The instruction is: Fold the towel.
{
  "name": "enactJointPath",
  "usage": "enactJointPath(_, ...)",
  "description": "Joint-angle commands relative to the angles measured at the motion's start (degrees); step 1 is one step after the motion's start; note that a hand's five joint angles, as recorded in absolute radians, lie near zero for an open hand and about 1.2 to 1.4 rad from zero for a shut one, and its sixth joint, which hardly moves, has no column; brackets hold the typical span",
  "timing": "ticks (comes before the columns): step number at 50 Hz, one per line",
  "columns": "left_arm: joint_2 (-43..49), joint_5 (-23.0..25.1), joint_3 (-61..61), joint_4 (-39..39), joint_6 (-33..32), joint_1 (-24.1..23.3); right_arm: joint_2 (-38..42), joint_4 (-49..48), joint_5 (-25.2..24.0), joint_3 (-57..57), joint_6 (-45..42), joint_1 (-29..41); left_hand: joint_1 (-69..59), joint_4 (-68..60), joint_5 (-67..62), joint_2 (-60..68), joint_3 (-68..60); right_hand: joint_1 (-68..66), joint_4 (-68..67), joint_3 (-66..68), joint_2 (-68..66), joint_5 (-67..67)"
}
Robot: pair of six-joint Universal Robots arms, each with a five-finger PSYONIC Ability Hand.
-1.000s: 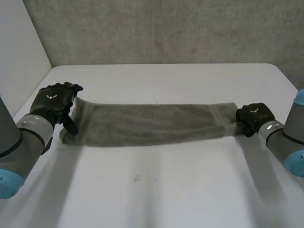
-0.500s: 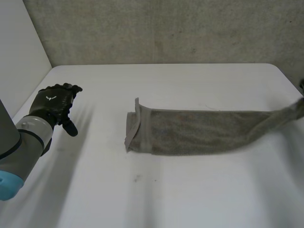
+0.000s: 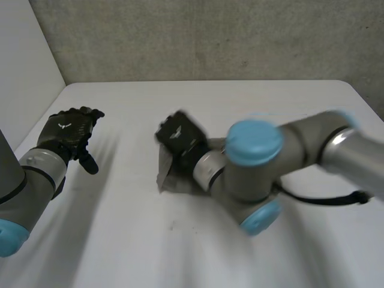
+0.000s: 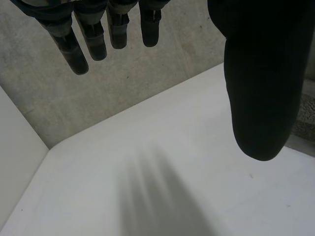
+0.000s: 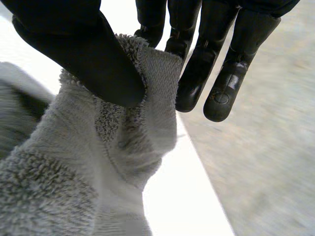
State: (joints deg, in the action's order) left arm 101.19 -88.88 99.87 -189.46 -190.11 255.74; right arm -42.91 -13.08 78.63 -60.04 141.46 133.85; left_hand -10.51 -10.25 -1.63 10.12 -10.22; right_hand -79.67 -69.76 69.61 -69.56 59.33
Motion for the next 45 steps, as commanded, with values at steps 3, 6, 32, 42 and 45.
enactJointPath(3,0.3,0.0,0.3,-0.1,0.0,-0.1,6.7,-0.4,-0.8,-0.2,0.0,4.2,-0.2,-0.5,0.9,0.6,-0.5,-0.3,-10.2,10.4,-10.4,10.7)
enactJointPath(6,0.4,0.0,0.2,-0.9,0.0,-0.2,6.0,-0.3,-0.8,-0.6,0.1,4.3,-0.2,-0.5,0.9,0.6,-0.5,-0.3,-10.2,10.4,-10.4,10.7)
enactJointPath(32,12.8,-0.4,-17.5,-4.1,3.6,-15.9,-23.1,9.6,1.7,-25.7,25.9,-20.5,-3.1,-3.3,-1.9,3.5,-3.4,69.7,59.8,-59.6,59.6,-59.3)
enactJointPath(42,27.0,-6.8,-28.6,-2.7,3.4,-19.9,-22.0,3.7,1.4,-36.8,25.1,-25.2,-4.3,-4.5,-3.1,4.6,-4.5,59.7,49.8,-49.6,49.6,-49.4)
enactJointPath(45,30.8,-9.2,-31.8,-1.3,3.3,-19.9,-21.0,-0.1,1.4,-38.7,24.3,-25.6,-4.3,-4.5,-3.1,4.6,-4.5,51.3,41.4,-41.2,41.2,-41.0)
